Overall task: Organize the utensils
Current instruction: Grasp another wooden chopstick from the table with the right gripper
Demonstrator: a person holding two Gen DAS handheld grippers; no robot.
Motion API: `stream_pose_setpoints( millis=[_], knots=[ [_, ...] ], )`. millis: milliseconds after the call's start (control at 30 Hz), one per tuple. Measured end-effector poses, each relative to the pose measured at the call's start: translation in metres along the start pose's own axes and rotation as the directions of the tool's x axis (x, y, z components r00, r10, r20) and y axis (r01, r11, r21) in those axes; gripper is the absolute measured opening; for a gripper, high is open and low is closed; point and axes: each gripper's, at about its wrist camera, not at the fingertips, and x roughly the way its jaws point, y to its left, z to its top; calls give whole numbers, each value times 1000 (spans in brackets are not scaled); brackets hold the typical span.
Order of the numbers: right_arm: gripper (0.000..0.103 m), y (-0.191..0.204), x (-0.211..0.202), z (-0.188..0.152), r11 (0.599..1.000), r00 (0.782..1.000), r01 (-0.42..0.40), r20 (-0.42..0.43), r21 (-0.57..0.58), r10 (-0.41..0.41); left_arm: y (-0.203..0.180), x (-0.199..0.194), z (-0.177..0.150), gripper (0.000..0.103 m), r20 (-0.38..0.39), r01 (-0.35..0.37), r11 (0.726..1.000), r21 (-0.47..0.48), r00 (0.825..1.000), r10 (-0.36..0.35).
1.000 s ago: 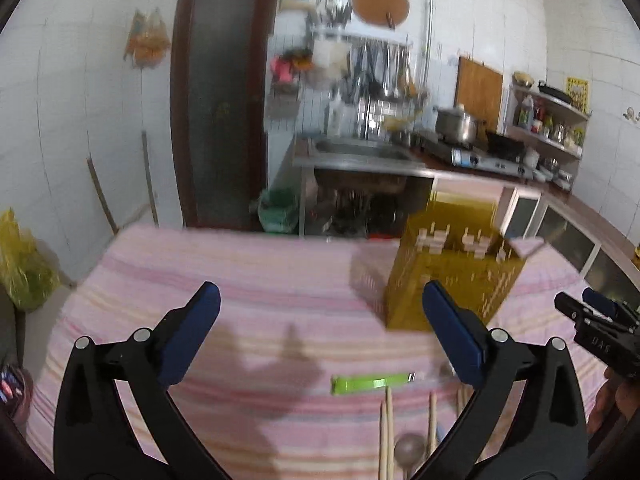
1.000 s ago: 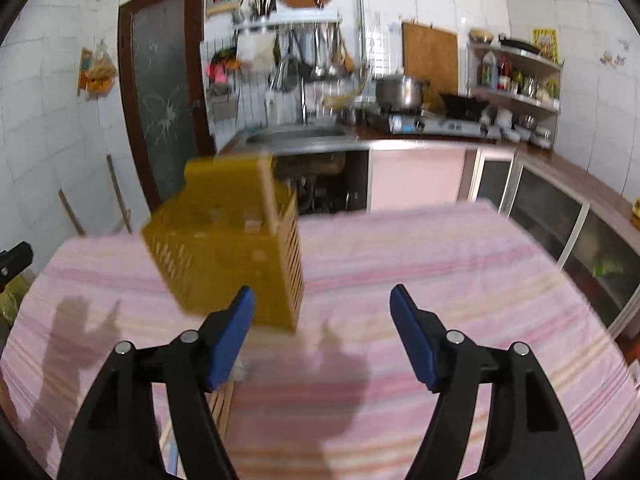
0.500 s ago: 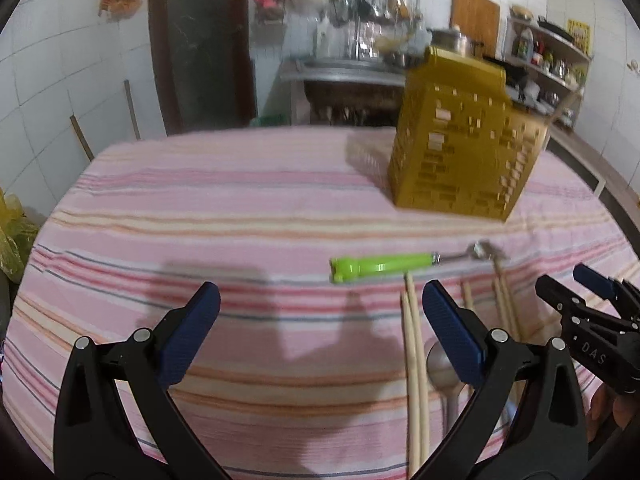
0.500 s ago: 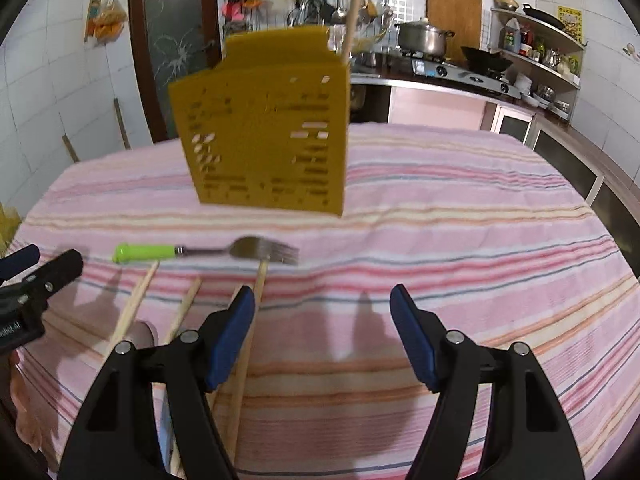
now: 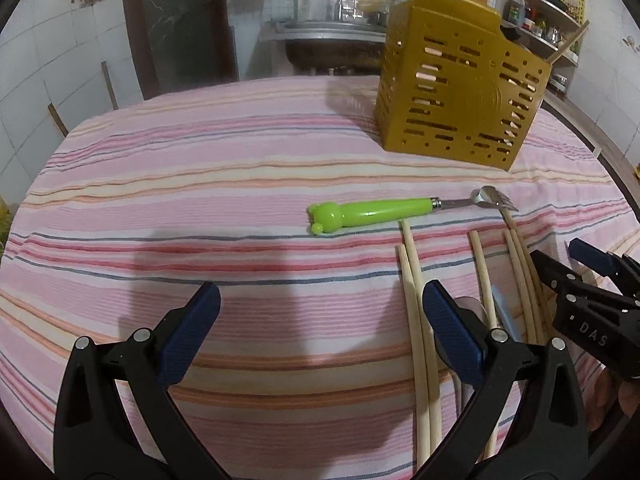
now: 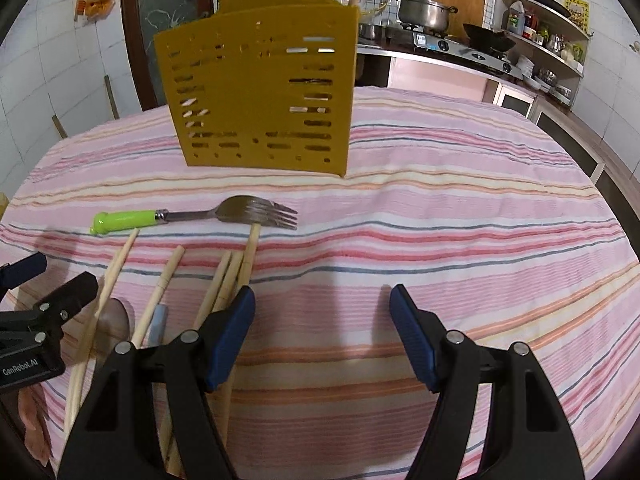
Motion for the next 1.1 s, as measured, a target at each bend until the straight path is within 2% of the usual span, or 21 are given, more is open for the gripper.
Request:
stream_pose_setpoints(
  millis=[167, 500, 633, 800, 900, 1100],
  knots=[
    [68, 6, 2, 2, 1000, 1000, 10, -10, -12, -10, -2, 3, 4, 98, -4, 5, 1000, -6, 1000, -5],
    [68, 7, -12, -1, 998, 998, -62, 7, 22, 61, 0, 7, 6, 98, -14, -1, 1000, -22, 1000, 1],
    [65, 11, -14, -3, 998, 998, -56, 4, 8, 56, 1, 9, 6, 98, -18, 1, 1000, -31, 1000, -2],
    [64, 6, -29, 2, 999, 998, -25, 64, 30, 23, 0, 8, 5, 98, -14, -4, 1000, -23, 1000, 4],
    [63, 13, -20, 1, 999, 999, -30, 16, 12, 30, -1, 8, 5, 98, -13, -7, 1000, -14, 1000, 7],
    [52, 21, -2, 3, 1000, 999, -2, -36, -17, 2, 1, 7, 5, 98, -11, -4, 1000, -15, 1000, 4]
  ],
)
